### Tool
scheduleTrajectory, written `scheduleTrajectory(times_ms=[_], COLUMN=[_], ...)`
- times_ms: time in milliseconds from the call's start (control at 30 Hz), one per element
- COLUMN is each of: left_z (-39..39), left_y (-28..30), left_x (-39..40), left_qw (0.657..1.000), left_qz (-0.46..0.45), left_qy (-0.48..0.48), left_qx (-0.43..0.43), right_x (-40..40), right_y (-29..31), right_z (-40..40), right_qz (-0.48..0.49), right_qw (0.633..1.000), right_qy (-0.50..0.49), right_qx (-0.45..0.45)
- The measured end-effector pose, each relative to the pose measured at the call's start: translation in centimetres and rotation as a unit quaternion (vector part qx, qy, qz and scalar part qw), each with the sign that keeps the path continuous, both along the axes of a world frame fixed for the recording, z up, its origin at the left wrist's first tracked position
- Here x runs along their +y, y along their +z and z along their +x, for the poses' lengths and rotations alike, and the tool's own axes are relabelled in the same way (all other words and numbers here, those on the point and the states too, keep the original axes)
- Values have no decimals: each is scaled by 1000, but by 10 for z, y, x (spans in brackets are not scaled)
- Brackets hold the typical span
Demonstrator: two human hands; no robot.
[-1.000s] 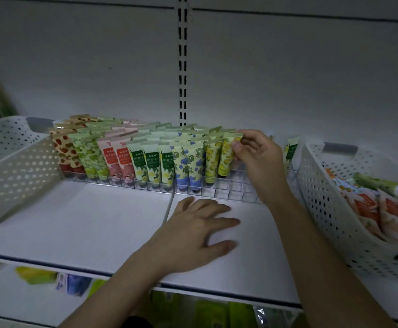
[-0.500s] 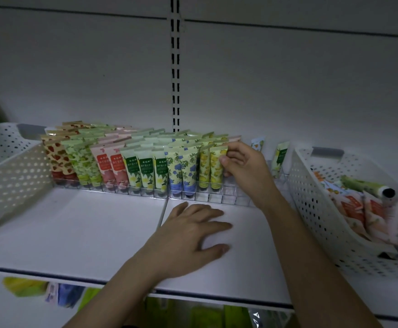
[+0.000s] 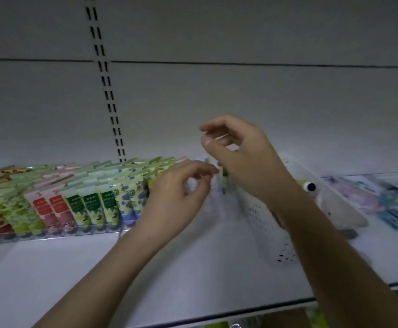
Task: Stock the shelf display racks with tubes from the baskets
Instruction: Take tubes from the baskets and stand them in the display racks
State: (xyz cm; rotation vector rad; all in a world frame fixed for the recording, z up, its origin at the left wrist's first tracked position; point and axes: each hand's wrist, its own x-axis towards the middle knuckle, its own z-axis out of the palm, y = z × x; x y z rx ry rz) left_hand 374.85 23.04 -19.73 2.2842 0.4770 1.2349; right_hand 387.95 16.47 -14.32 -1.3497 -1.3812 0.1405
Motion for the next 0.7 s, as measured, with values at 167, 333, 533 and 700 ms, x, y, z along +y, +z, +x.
scheduleTrajectory(times_ms=[167,333,533,700], left_z=[55,101,145,165], left_y=[15,11,15,18], left_x=[-9,-9,13,20], left_qw=[999,996,983,976], left_qz=[-4,-21,-9,28], left_qy=[-38,-45,-31,-21], left_qx=[36,80,179,216], right_x=[-39,-59,-62,-52], right_y=[14,3,-19,-38], right_z=[74,142,163,158], right_qz=[-97,-213,-387,-451], right_qw=[985,938,838,736], right_qy=[-134,-222,-212,-211], right_qx=[-49,-161,-321,-460])
